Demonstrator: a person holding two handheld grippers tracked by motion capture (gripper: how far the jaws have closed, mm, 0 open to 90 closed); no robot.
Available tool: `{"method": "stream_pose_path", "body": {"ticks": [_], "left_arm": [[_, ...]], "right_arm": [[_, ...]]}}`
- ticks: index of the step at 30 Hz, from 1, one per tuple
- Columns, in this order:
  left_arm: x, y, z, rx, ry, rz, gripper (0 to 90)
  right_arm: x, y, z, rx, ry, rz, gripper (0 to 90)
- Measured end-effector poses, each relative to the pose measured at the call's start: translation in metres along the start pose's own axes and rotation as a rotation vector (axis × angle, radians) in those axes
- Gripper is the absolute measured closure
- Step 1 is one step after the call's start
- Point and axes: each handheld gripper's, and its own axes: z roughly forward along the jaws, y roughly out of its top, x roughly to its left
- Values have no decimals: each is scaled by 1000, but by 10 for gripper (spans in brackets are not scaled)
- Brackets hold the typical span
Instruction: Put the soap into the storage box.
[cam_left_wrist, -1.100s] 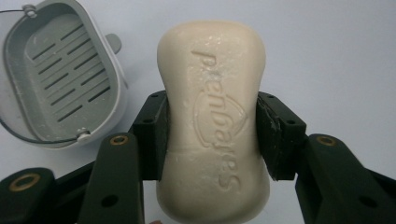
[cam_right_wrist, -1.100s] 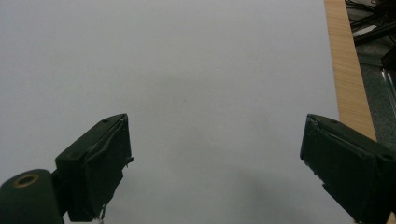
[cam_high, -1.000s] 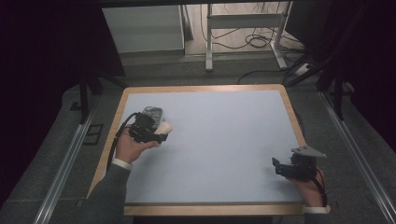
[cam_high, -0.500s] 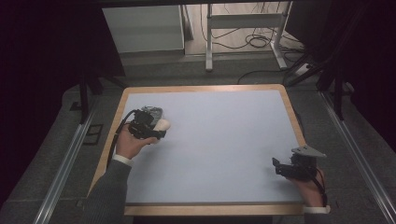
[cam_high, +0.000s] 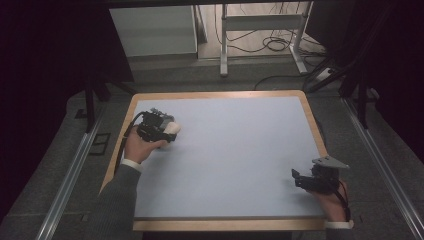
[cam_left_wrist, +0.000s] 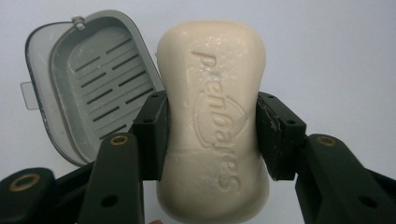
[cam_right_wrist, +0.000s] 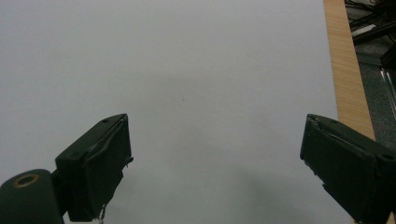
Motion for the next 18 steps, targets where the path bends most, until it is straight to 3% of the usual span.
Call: {"method": "stream_pose_path", "body": {"ticks": [18], "left_arm": [[26, 16, 17, 26, 31, -82, 499]], "right_arm": [[-1, -1, 1, 6, -2, 2, 84]]}}
